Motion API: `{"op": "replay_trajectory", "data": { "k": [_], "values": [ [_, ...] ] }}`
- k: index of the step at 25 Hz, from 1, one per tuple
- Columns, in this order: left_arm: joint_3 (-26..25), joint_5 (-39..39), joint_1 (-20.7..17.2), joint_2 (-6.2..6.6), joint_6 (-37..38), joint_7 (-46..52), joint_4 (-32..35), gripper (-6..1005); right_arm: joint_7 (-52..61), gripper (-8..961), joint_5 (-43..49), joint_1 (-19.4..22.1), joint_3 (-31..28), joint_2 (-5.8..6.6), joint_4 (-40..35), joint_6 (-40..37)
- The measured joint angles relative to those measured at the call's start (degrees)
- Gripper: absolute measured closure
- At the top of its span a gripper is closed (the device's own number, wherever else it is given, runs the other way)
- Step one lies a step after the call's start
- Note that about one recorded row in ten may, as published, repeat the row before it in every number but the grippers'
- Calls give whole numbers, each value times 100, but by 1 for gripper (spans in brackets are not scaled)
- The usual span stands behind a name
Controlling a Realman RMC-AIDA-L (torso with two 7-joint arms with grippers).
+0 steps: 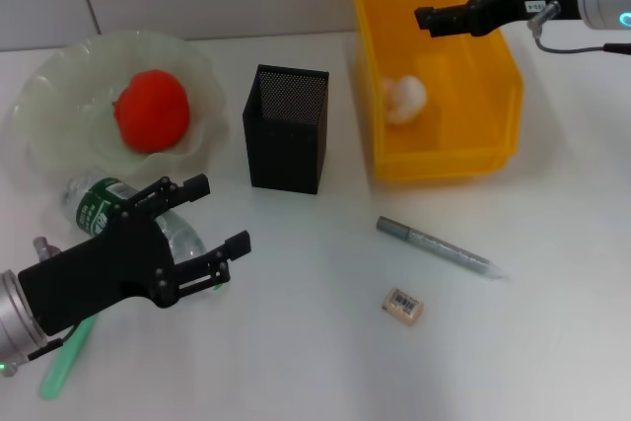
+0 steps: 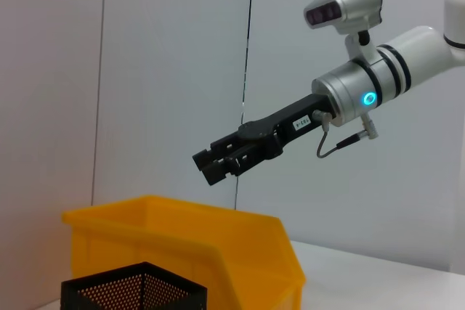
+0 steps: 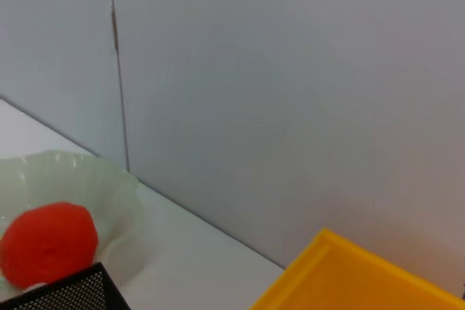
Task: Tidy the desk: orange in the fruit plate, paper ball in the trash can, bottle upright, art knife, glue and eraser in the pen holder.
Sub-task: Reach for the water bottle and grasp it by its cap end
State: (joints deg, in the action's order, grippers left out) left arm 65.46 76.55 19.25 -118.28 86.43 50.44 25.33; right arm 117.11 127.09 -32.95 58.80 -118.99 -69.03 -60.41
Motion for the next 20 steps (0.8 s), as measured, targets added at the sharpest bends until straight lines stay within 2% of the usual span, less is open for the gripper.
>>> {"op": "replay_trajectory", "data": {
  "k": [2, 9, 13, 20],
  "values": [
    [1, 0, 0, -1, -3, 0, -2, 213, -1, 137, -17, 14, 2, 0, -27, -7],
    [2, 0, 0, -2, -4, 0, 1, 215, -57, 130, -312, 182, 10, -5, -293, -198],
    [1, 0, -3, -2, -4, 0, 3, 215, -265, 126, -1052, 557, 11, -7, -762, -604],
    [-14, 0, -5, -2, 4, 0, 10, 217, -616, 127, -1757, 1034, 9, -18, -1095, -1012]
  ]
}}
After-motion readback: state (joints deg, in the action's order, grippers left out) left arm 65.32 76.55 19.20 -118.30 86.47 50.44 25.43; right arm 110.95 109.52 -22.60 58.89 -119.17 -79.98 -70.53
